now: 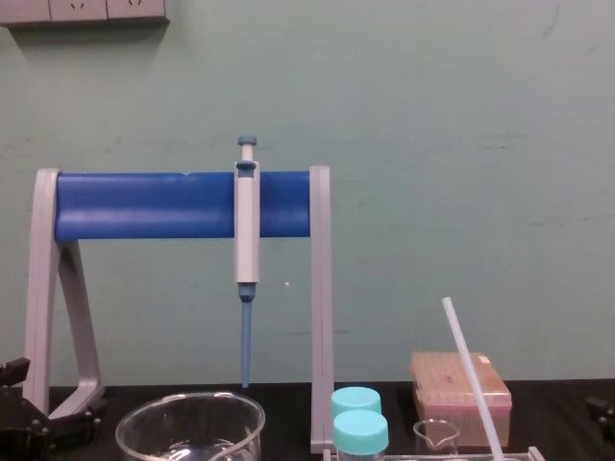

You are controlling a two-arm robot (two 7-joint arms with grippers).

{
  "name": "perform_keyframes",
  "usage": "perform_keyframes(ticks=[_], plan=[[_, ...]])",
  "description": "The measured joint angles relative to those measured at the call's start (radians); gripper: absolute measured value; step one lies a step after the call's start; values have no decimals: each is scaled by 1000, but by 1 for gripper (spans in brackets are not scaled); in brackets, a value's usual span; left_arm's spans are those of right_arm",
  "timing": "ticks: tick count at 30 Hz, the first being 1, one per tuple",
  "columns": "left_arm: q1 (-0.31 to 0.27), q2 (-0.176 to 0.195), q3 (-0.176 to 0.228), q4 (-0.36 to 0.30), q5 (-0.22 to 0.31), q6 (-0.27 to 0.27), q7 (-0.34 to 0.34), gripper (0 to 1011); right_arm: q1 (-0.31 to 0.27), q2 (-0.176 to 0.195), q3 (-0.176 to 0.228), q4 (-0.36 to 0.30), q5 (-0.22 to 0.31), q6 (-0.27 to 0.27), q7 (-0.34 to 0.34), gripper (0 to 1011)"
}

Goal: Pick up the stirring rod with one hand, then place it down.

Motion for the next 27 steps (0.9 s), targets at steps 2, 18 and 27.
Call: perform_keyframes(ticks=[2, 18, 27], plan=[[0, 0, 0, 0, 0, 0, 0, 1005, 0, 0, 0, 0, 0, 0, 0, 1000], [0, 0, 0, 0, 0, 0, 0, 1005, 0, 0, 0, 0, 0, 0, 0, 1000], [0, 0, 0, 0, 0, 0, 0, 1005, 0, 0, 0, 0, 0, 0, 0, 1000]])
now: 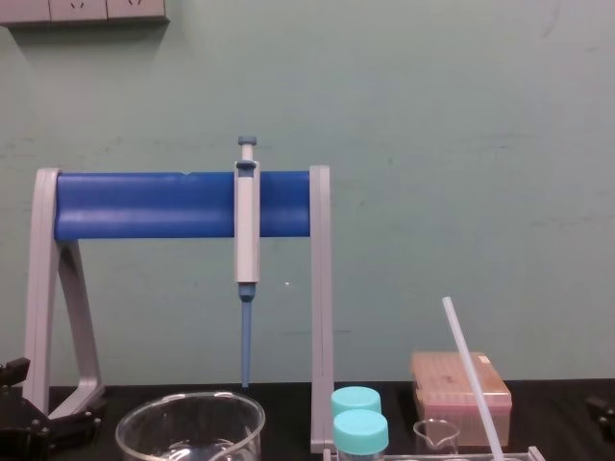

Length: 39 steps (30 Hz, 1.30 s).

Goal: Pick up the stirring rod with one hand, then place it down.

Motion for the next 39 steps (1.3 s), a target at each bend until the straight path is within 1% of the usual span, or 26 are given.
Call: perform_keyframes(ticks=[8, 12, 15, 18, 21, 22, 23, 24, 28, 29, 30, 31, 32, 33, 34, 35, 37, 38, 39], plan=[[0, 0, 0, 0, 0, 0, 0, 1005, 0, 0, 0, 0, 0, 0, 0, 1000], [0, 0, 0, 0, 0, 0, 0, 1005, -9, -2, 15, -10, 15, 3, 18, 1000], [0, 0, 0, 0, 0, 0, 0, 1005, -31, 10, 36, -46, 32, 24, 30, 1000], [0, 0, 0, 0, 0, 0, 0, 1005, -68, 34, 65, -110, 50, 59, 41, 1000], [0, 0, 0, 0, 0, 0, 0, 1005, -92, 52, 85, -151, 65, 76, 51, 1000], [0, 0, 0, 0, 0, 0, 0, 1005, -107, 63, 100, -178, 80, 87, 62, 1000], [0, 0, 0, 0, 0, 0, 0, 1005, -114, 68, 108, -190, 89, 92, 69, 1000], [0, 0, 0, 0, 0, 0, 0, 1005, -127, 79, 125, -216, 110, 104, 84, 1000], [0, 0, 0, 0, 0, 0, 0, 1005, -144, 98, 158, -259, 164, 134, 130, 1000], [0, 0, 0, 0, 0, 0, 0, 1005, -148, 109, 174, -279, 196, 154, 161, 1000], [0, 0, 0, 0, 0, 0, 0, 1005, -149, 112, 180, -286, 208, 162, 173, 1000], [0, 0, 0, 0, 0, 0, 0, 1005, -149, 121, 193, -300, 237, 185, 204, 1000], [0, 0, 0, 0, 0, 0, 0, 1005, -149, 121, 193, -300, 237, 185, 204, 1000], [0, 0, 0, 0, 0, 0, 0, 1005, -145, 128, 203, -309, 268, 213, 239, 1000], [0, 0, 0, 0, 0, 0, 0, 1005, -142, 132, 208, -313, 282, 227, 255, 1000], [0, 0, 0, 0, 0, 0, 0, 1005, -131, 137, 216, -317, 313, 259, 290, 1000], [0, 0, 0, 0, 0, 0, 0, 1005, -119, 139, 221, -316, 342, 291, 324, 1000], [0, 0, 0, 0, 0, 0, 0, 1005, -99, 140, 225, -309, 377, 332, 361, 1000], [0, 0, 0, 0, 0, 0, 0, 1005, -89, 140, 225, -304, 393, 351, 378, 1000]])
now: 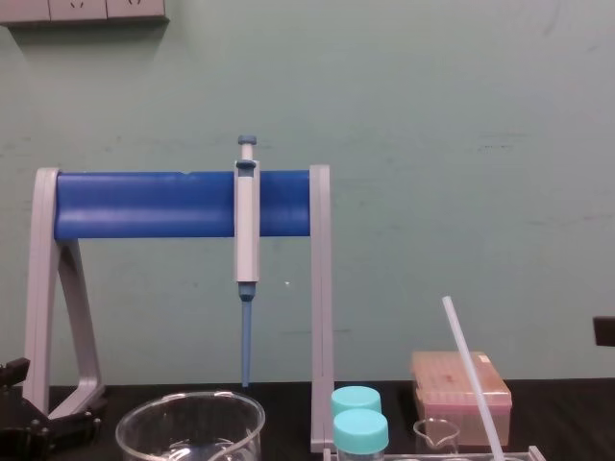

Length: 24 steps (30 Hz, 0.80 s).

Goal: Pick up the stirring rod with one hand, then place it down.

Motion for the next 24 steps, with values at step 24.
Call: perform_keyframes(ticks=[24], plan=[[0, 0, 0, 0, 0, 0, 0, 1005, 365, -22, -230, 176, 161, 382, 231, 1000]])
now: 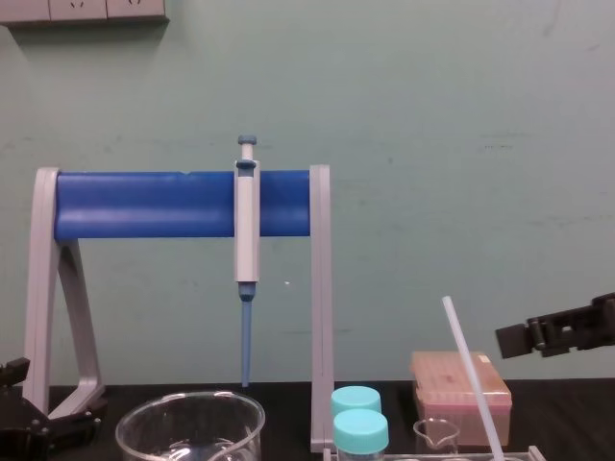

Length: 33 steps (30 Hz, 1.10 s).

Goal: Pick up the stirring rod with one hand, then place it down.

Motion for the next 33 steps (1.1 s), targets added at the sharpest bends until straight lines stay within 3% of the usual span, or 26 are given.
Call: perform_keyframes(ticks=[11, 26, 33], plan=[[0, 0, 0, 0, 0, 0, 0, 1005, 114, -65, -86, 125, -41, -15, -11, 1000], [0, 0, 0, 0, 0, 0, 0, 1005, 197, -136, -177, 236, -49, -28, -6, 1000], [0, 0, 0, 0, 0, 0, 0, 1005, 219, -146, -210, 265, -52, -32, -3, 1000]])
